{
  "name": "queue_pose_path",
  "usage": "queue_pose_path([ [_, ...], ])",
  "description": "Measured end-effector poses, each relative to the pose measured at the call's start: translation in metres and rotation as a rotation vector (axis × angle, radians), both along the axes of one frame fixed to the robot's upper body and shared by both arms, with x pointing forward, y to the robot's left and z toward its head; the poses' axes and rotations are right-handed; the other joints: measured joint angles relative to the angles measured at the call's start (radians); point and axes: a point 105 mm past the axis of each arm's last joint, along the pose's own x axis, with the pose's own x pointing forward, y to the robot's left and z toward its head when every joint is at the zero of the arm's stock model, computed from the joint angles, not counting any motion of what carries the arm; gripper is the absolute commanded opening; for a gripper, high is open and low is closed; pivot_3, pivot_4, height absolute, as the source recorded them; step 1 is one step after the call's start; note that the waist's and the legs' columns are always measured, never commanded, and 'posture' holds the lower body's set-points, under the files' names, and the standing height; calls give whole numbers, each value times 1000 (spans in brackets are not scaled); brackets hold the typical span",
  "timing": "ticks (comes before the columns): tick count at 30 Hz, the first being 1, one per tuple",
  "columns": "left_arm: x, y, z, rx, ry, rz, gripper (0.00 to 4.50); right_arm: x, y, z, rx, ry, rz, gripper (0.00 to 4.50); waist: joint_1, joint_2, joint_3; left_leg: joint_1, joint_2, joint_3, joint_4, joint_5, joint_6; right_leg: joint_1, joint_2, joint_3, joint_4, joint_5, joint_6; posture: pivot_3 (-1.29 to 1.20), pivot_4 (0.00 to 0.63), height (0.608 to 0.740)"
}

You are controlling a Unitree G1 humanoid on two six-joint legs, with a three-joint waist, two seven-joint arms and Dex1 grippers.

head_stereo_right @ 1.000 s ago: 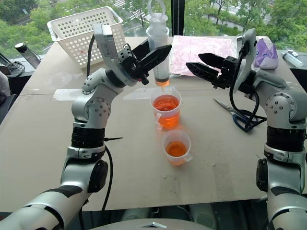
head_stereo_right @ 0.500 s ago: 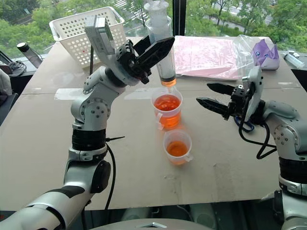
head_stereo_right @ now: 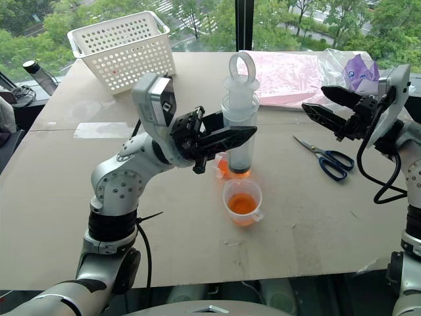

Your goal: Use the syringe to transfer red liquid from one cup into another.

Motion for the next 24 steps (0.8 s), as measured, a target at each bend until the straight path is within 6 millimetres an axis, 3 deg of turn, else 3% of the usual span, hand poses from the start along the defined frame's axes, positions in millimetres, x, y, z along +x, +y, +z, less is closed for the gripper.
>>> queue_pose_path([
  [3, -2, -7, -12, 25, 10, -34, 1410, -11, 15, 17, 46, -24, 89, 4066, 1, 0, 0, 0, 0, 0, 0, 0, 0, 0, 0, 0, 0, 0, 0, 0, 150, 740],
  [10, -1, -11, -23, 55, -11, -52, 1410, -44, 34, 33, 112, 28, 296, 4066, 7, 0, 0, 0, 0, 0, 0, 0, 0, 0, 0, 0, 0, 0, 0, 0, 150, 740],
  [19, 1, -13, -26, 67, -56, -37, 1410, -79, 55, 38, 129, 74, 446, 4066, 11, 0, 0, 0, 0, -1, 0, 0, 1, 0, 0, -1, 0, 0, 0, 0, 150, 740],
  [24, 7, -14, -30, 76, -74, -4, 1410, -88, 65, 31, 49, 104, 420, 4066, 18, 0, 0, 0, 0, 0, 0, -1, 1, 1, 0, -1, 0, 0, 0, 0, 150, 740],
])
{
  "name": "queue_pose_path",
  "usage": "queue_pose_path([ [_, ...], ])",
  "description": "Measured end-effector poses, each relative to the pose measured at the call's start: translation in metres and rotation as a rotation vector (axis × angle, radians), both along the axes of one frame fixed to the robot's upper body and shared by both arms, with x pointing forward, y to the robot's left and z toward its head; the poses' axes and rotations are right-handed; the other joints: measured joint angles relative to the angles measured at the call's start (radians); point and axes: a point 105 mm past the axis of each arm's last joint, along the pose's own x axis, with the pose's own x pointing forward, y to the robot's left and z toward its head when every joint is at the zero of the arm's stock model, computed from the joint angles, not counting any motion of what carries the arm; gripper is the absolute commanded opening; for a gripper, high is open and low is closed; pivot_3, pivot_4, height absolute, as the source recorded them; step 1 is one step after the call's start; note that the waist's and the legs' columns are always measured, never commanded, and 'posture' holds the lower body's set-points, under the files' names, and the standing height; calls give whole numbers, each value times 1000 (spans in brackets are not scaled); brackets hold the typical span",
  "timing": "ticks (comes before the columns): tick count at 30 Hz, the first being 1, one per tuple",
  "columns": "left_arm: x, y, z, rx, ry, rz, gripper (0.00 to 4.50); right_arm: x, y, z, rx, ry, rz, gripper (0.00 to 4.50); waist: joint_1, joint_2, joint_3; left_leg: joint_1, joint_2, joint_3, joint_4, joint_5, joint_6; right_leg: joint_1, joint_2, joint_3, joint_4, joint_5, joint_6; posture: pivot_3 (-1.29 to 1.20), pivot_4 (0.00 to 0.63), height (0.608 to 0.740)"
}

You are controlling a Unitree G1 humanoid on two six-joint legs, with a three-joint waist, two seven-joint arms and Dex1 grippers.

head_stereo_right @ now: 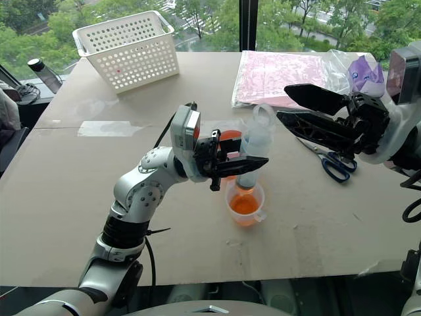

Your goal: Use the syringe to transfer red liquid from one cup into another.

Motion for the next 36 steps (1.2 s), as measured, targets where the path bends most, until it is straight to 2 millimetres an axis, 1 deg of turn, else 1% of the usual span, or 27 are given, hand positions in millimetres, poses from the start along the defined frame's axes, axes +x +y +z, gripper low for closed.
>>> queue_pose_path([
  [4, 1, -6, -6, 15, -27, 11, 1410, 4, 8, -11, -55, 23, -93, 4066, 4, 0, 0, 0, 0, 0, 0, 0, 0, 0, 0, 0, 0, 0, 0, 0, 150, 740],
  [6, 2, -7, -9, 23, -32, 14, 1410, 5, 10, -12, -52, 35, -127, 4066, 4, 0, 0, 0, 0, 0, 0, 0, 0, 0, 0, 0, 0, 0, 0, 0, 150, 740],
  [7, 2, -8, -9, 23, -35, 16, 1410, 4, 13, -12, -46, 38, -133, 3842, 4, 0, 0, 0, 0, 0, 0, 0, 0, 0, 0, 0, 0, 0, 0, 0, 150, 740],
  [9, 3, -8, -10, 22, -30, 18, 1410, 0, 18, -13, -42, 46, -126, 3272, 4, 0, 0, 0, 0, 0, 0, 0, 0, 0, 0, 0, 0, 0, 0, 0, 150, 740],
  [10, 4, -9, -11, 20, -27, 17, 1410, -3, 20, -14, -39, 52, -125, 2750, 4, 0, 0, 0, 0, 0, 0, 0, 0, 0, 0, 0, 0, 0, 0, 0, 150, 740],
  [12, 5, -10, -12, 21, -23, 13, 1410, -5, 20, -17, -38, 74, -141, 1858, 5, 0, 0, 0, 0, 0, 0, 0, 0, 1, 0, 0, 0, 0, 0, 0, 150, 740],
  [13, 5, -10, -13, 22, -23, 9, 1410, -4, 17, -18, -39, 83, -157, 1191, 6, 0, 0, 0, 0, 0, 1, 0, 0, 1, 0, -1, -1, 0, 0, 0, 150, 740],
  [16, 6, -11, -15, 29, -15, 9, 1410, -7, 16, -20, -39, 93, -169, 22, 5, 0, 0, 0, 0, -1, 1, 0, 1, 1, 0, -1, 0, 0, 0, 0, 150, 740],
  [25, 4, -14, -17, 37, -18, -4, 1410, -11, 11, -26, -47, 108, -182, 22, 5, 0, 0, 0, 0, -1, 1, 0, 1, 2, 0, -1, -1, 0, 0, 0, 150, 740],
  [28, 4, -15, -18, 40, -1, -9, 1410, -11, 10, -31, -84, 90, -191, 22, 5, 0, 0, 0, 0, -1, 1, 0, 1, 2, 1, -1, -1, 0, 0, 0, 150, 740],
  [31, 5, -16, -19, 48, 17, -11, 1410, -10, 11, -37, -106, 90, -192, 22, 5, 0, 0, 0, 0, -1, 1, 0, 1, 2, 1, -1, -1, 0, 0, 0, 150, 740],
  [36, 5, -16, -19, 45, 36, -13, 1410, -8, 12, -41, -118, 89, -193, 22, 5, 0, 0, 0, 0, -1, 1, 0, 1, 2, 1, -1, -1, 0, 0, 0, 150, 740],
])
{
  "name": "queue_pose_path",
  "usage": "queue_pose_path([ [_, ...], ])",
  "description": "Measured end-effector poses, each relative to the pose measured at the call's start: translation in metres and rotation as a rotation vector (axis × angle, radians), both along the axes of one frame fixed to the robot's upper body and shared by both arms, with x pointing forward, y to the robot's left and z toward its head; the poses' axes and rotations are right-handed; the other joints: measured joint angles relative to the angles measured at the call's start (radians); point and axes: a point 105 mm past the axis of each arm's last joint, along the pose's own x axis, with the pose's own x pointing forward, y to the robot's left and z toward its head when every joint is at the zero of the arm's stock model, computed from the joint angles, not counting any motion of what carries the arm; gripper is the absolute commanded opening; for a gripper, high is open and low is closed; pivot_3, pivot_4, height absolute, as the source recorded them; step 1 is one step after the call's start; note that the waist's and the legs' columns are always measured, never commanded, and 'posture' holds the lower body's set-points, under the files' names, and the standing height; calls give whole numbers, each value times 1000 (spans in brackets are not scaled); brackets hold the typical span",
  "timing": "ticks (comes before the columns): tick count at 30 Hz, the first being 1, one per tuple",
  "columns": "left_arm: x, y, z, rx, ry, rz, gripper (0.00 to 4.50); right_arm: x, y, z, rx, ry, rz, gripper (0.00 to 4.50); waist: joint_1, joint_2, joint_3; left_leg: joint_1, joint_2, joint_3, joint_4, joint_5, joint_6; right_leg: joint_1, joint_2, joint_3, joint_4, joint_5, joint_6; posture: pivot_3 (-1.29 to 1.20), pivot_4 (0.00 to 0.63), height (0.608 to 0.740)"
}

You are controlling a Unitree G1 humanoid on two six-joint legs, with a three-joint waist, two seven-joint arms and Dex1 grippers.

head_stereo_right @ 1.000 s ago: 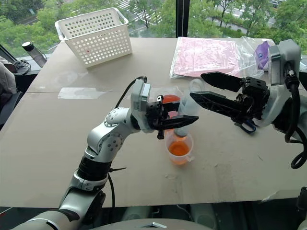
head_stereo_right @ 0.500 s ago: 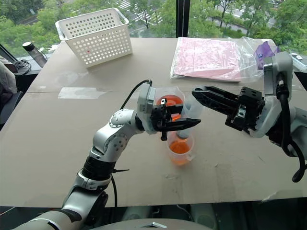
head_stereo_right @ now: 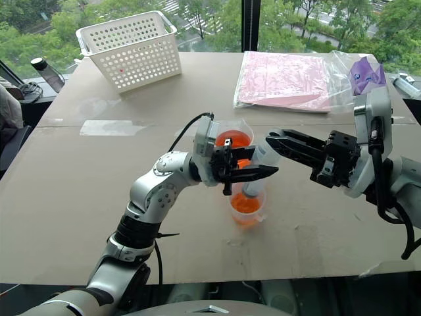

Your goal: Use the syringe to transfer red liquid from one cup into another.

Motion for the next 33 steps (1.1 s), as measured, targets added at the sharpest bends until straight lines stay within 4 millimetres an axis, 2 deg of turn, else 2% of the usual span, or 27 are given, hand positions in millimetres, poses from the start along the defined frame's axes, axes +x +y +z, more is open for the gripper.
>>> queue_pose_path([
  [3, 1, 0, 0, -3, 3, 4, 1410, 1, 0, -1, -4, -3, -2, 22, 0, 0, 0, 0, 0, 0, 0, 0, 0, 0, 0, 0, 0, 0, 0, 0, 150, 740],
  [7, 3, 2, 4, -35, 21, 16, 1410, 0, 2, 3, 22, -8, 25, 1754, 0, 0, 0, 0, 0, 0, 0, 0, 0, 0, 0, 0, 0, 0, 0, 0, 150, 740],
  [11, 5, 7, 13, -85, 26, 33, 1410, -1, 0, 12, 97, 5, 59, 3288, 0, 0, 0, 0, 0, 0, 1, 0, 0, 0, 0, 0, 0, 0, 0, 0, 150, 740],
  [18, -6, 11, 58, -233, -21, 1, 1410, 2, -13, 21, 222, 67, 92, 3288, 0, 0, 0, 0, 0, -1, 2, 0, 0, 3, 0, -1, -1, 0, 0, 0, 150, 740],
  [24, -2, 22, 94, -328, 26, 52, 1410, 12, -23, 22, 264, 88, 85, 3288, 0, 0, 0, 0, 0, -1, 3, 0, 0, 3, 0, -2, 0, 0, 0, 0, 150, 740],
  [27, 8, 33, 110, -336, 50, 156, 1410, 18, -27, 16, 245, 87, 68, 3288, -1, 0, 0, 0, 0, -2, 3, 0, 0, 3, 0, -2, 0, 0, 0, 0, 150, 740],
  [30, 25, 57, 123, -320, 72, 329, 1410, 28, -34, 9, 233, 84, 27, 3288, -2, 0, 0, 1, 1, -2, 3, 0, 0, 3, 1, -2, 0, 0, 0, 0, 150, 740],
  [32, 34, 71, 125, -290, 88, 431, 1410, 32, -37, 4, 205, 72, 2, 3288, -1, 0, 0, 1, 1, -2, 3, 0, 0, 3, 0, -2, 0, 0, 0, 0, 150, 740],
  [33, 41, 80, 119, -207, 89, 512, 1410, 35, -38, -3, 177, 74, -9, 3288, -2, -1, 0, 1, 1, -2, 3, 0, 0, 3, 1, -2, 0, 0, 0, 0, 150, 740],
])
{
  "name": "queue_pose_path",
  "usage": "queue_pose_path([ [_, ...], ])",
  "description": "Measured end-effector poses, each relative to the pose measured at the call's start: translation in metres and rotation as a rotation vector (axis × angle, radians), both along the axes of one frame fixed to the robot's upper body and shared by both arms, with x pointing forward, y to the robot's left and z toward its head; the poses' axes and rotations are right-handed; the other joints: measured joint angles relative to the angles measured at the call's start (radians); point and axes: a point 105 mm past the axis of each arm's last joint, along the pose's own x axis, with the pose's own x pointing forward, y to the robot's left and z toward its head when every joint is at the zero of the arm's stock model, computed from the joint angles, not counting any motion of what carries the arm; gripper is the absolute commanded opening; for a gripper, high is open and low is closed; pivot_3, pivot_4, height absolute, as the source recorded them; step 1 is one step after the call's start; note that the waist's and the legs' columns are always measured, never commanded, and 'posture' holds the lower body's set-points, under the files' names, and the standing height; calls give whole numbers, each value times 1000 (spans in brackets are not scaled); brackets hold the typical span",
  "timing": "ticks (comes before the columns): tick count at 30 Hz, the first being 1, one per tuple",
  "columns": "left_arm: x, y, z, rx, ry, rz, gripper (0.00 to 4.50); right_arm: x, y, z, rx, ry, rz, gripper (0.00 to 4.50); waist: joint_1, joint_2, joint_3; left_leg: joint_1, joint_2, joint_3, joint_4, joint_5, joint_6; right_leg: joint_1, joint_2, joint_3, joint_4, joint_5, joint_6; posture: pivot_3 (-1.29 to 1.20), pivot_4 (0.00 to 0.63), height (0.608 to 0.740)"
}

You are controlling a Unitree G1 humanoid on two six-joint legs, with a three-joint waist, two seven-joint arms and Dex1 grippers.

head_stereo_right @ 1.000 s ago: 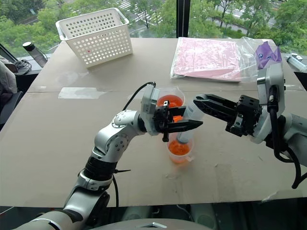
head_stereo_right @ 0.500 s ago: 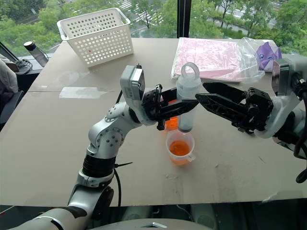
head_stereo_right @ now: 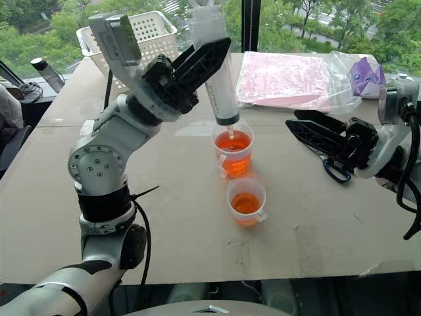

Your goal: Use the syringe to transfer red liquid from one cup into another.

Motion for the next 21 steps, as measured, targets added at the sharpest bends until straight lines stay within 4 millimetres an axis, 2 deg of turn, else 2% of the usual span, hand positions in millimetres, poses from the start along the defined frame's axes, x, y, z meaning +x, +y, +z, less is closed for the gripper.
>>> queue_pose_path([
  [3, 23, 45, -24, 243, 117, 293, 1410, 9, -9, -29, -64, 70, -43, 3288, -4, 1, 0, 1, 0, 0, -1, 0, 0, 0, 0, 1, 0, 0, 0, 0, 150, 740],
  [6, 33, 73, -57, 364, 262, 437, 1410, 11, -9, -41, -97, 79, -38, 3288, 1, 1, 0, 0, 0, 0, -1, 0, 0, -1, 0, 1, 0, 0, 0, 0, 150, 740],
  [9, 34, 87, -86, 435, 385, 487, 1410, 10, -9, -46, -138, 59, -18, 3288, 7, 0, 1, 0, 0, -1, -1, 0, 0, -1, -1, -1, 0, 0, 0, 0, 150, 740],
  [12, 35, 93, -96, 466, 426, 517, 1410, 9, -12, -57, -201, 35, -20, 3288, 5, 0, 1, 0, 0, 0, -1, 0, 0, -1, -1, 0, 0, 0, 0, 0, 150, 740],
  [15, 34, 110, -124, 545, 499, 577, 1410, 6, -21, -93, -387, -15, -32, 3288, 2, 1, 0, 1, 0, 0, -2, 0, 0, -1, -1, 0, -1, 0, 0, 0, 150, 740],
  [18, 31, 124, -162, 619, 606, 606, 1410, 8, -31, -119, -456, -13, -89, 3288, -1, 1, 0, 1, 0, 1, -3, 0, -1, -2, -1, 1, 0, 0, 0, 0, 150, 740],
  [19, 29, 124, -169, 628, 624, 598, 1410, 11, -33, -123, -457, -25, -117, 3288, 0, 1, 0, 1, 0, 1, -2, 0, -1, -2, -1, 1, 1, 0, 0, 0, 150, 740],
  [21, 30, 123, -170, 636, 610, 597, 1410, 14, -35, -128, -462, -52, -164, 3288, 1, 2, 0, 2, 0, 1, -2, 0, -1, -1, -1, 1, 1, 0, 0, 0, 150, 740],
])
